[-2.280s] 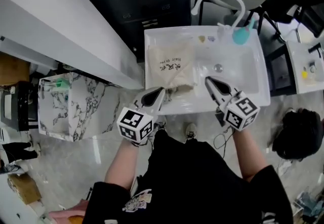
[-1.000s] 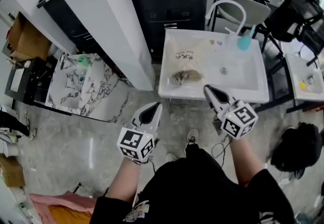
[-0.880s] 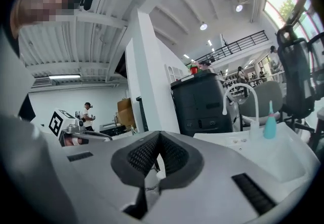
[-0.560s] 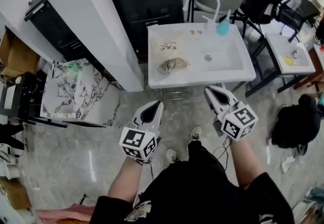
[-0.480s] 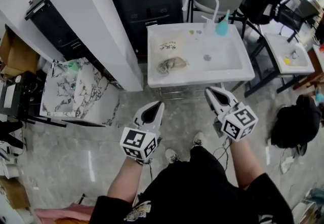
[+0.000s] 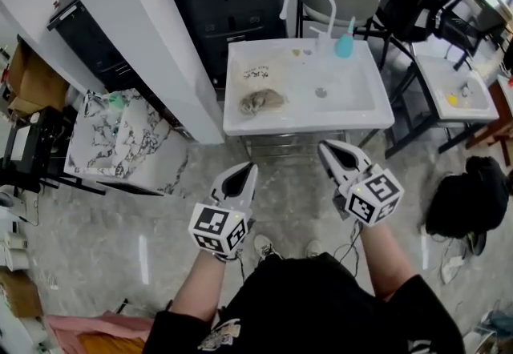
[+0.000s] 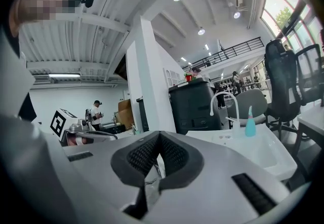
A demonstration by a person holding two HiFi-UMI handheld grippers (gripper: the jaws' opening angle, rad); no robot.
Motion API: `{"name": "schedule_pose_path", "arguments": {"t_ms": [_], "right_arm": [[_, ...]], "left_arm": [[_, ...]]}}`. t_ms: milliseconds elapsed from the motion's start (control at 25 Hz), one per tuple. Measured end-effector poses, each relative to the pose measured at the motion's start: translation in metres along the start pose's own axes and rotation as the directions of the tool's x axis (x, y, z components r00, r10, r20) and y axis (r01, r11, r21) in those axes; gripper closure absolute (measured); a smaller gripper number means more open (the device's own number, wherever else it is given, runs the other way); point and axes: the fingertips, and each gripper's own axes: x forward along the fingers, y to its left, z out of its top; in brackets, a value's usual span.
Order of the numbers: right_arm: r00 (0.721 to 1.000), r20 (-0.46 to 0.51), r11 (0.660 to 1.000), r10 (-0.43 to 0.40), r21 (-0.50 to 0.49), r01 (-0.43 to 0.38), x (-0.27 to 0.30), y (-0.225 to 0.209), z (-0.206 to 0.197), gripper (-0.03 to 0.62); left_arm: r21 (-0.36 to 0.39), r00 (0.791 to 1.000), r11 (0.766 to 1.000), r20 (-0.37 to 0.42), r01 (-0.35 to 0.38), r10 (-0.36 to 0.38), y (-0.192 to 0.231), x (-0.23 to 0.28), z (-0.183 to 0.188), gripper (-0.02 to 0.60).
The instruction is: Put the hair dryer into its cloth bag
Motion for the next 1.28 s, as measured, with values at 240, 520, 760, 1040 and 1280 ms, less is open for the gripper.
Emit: {"name": "schedule_pose_path", "arguments": {"t_ms": [240, 520, 760, 1040, 1280], "right_arm": [[0.998, -0.012, 0.997, 0.068, -0.018, -0.069, -0.032, -0.01, -0.005, 0.595], [0.992, -0.008, 0.992, 0.128, -0.012, -0.129, -0.054, -0.013, -0.004, 0.595], [0.987, -0.002, 0.987, 0.161, -0.02, -0.161, -0.062, -0.005, -0.001, 0.596], [0.985, -0.011, 0.985, 0.171, -0.021, -0.171, -0.064, -0.007, -0.004, 0.597], [0.985, -0.012, 0.985, 0.172, -0.028, -0.173, -0.068, -0.004, -0.003, 0.596]], "left_arm": [[-0.005, 0.999, 0.999, 0.008, -0.049, 0.049, -0.048, 0.008, -0.008, 0.578], [0.003, 0.994, 0.994, 0.019, -0.109, 0.109, -0.081, 0.001, -0.014, 0.578], [0.004, 0.99, 0.99, 0.024, -0.138, 0.138, -0.091, -0.007, -0.014, 0.578], [0.004, 0.989, 0.989, 0.027, -0.146, 0.146, -0.093, -0.005, -0.014, 0.578], [0.007, 0.988, 0.989, 0.03, -0.149, 0.148, -0.097, -0.009, -0.012, 0.578]]}}
